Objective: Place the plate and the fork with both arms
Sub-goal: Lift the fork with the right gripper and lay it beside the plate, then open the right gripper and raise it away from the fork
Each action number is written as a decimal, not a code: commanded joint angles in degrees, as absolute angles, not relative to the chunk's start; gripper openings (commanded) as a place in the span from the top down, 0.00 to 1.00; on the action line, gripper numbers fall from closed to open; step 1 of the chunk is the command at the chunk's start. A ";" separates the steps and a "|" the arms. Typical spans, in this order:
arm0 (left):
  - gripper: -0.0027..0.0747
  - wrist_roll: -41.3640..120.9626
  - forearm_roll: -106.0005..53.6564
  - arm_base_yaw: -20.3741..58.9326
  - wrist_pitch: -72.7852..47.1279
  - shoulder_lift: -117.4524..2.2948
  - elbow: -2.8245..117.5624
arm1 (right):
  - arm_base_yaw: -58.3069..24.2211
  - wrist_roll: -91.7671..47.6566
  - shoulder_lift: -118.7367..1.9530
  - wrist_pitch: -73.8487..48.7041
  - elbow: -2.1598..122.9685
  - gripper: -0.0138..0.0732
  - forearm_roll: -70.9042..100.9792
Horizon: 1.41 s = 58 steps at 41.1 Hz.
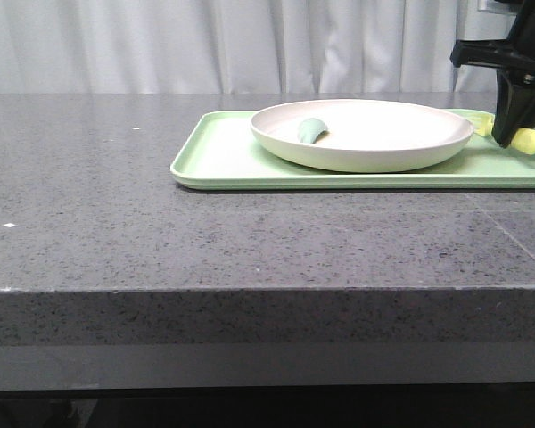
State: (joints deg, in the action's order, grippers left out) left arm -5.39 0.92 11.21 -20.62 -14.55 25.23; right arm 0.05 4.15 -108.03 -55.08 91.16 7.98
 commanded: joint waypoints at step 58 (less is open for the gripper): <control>0.99 -5.98 0.80 11.15 -16.00 -15.02 26.74 | -1.50 -1.84 -68.63 -38.21 61.54 0.98 7.66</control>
